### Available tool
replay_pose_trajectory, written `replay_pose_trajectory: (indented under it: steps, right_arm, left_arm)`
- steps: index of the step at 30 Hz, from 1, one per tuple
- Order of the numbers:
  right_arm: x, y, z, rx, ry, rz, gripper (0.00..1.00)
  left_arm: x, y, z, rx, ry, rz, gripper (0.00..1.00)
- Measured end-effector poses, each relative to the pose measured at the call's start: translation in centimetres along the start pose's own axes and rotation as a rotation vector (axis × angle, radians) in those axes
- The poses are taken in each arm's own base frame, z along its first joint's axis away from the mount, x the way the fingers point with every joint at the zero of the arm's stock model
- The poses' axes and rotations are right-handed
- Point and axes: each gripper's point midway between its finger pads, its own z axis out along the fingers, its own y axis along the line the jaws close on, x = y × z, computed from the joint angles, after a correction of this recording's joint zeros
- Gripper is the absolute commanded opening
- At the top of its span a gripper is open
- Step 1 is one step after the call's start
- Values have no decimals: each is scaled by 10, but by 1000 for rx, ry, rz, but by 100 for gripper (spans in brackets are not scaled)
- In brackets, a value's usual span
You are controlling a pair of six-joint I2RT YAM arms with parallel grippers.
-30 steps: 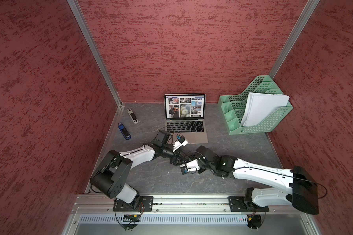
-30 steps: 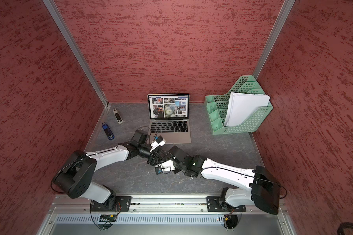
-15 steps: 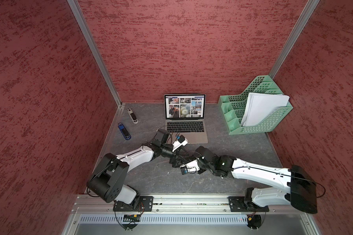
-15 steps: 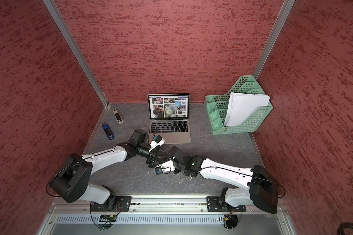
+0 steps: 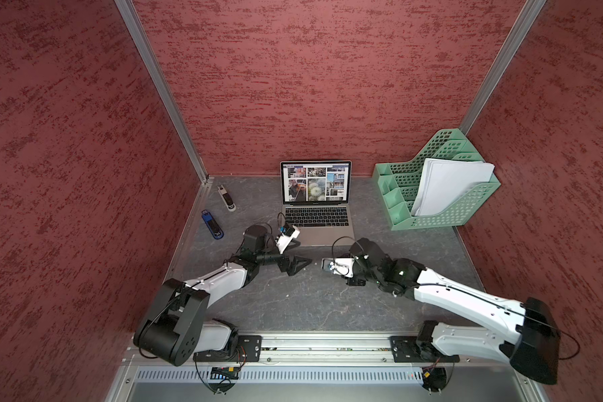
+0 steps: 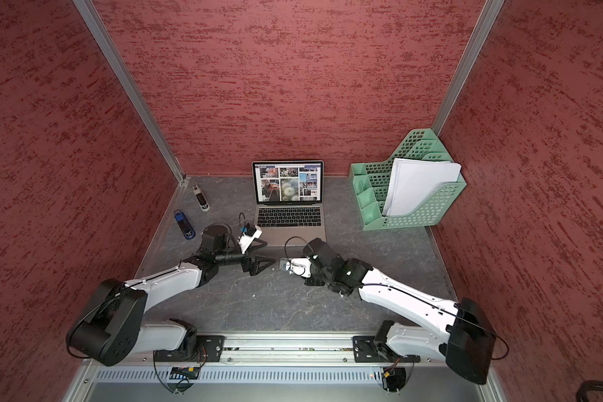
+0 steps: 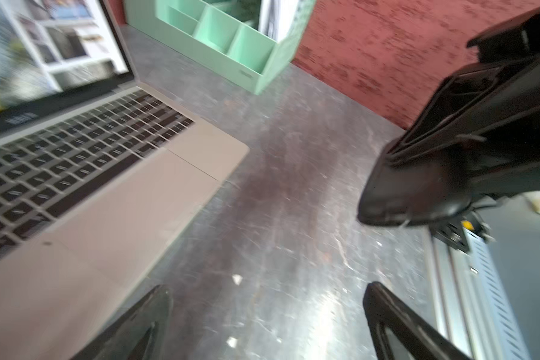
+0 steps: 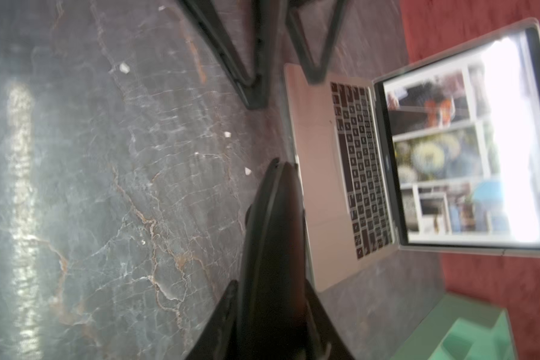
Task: Remove the wireless mouse receiver from the laptop
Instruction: Place the mouse at the center of the board.
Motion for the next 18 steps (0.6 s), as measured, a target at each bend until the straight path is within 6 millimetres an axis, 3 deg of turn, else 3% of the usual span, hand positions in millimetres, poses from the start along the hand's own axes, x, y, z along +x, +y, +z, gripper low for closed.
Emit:
replay_pose_trajectory:
  steps: [3,6,10,18]
  right_arm:
    - [13,-33,-11,22,-15,285,2]
    - [22,-54,-15,22,-25,503,3]
    - [29,-64,-6,-48,-28,761,3]
    - [70,-88,20,-88,-15,1221,2]
  left_arm:
    - [-18,16,-4,-104,-61,16,100]
    - [-39,24,-14,-183,-123,36,100]
    - [-58,26,-29,-256,-180,55,100]
    - [-81,18,-54,-321,-242,88,100]
